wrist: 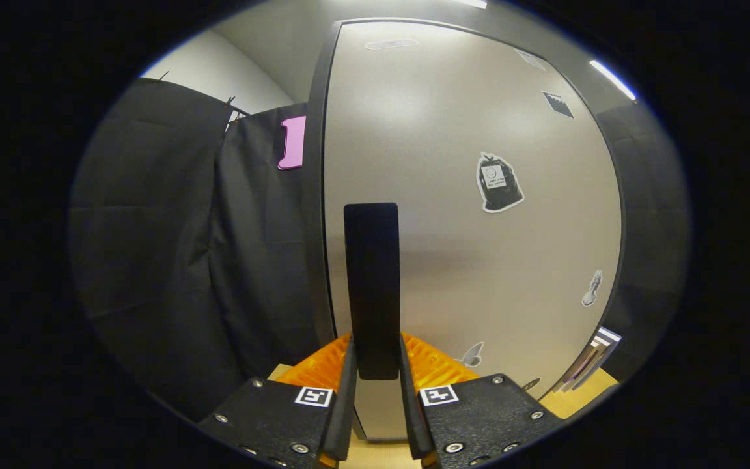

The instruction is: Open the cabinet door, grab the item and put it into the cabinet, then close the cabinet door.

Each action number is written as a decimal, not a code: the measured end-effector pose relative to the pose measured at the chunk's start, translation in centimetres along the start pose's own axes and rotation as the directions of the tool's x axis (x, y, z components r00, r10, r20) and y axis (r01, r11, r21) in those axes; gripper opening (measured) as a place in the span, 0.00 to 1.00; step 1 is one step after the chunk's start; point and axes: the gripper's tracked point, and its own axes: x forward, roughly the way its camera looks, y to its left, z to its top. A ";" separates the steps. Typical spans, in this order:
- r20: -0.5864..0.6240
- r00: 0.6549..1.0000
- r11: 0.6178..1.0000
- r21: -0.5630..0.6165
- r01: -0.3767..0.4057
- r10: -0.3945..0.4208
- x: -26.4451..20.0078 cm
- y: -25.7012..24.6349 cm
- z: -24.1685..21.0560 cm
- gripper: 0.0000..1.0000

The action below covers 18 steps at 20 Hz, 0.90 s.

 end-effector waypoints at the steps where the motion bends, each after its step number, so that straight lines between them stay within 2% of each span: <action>1: -0.005 1.000 1.000 -0.004 -0.011 0.011 -0.2 0.1 -0.1 0.33; 9: -0.031 0.995 0.995 -0.002 -0.097 0.097 -3.9 -0.2 -0.6 0.31; 14: -0.014 0.979 0.979 -0.019 -0.203 0.203 -7.4 -0.9 -0.8 0.31; 18: -0.016 0.956 0.956 0.010 -0.292 0.292 -10.4 -2.0 -1.1 0.31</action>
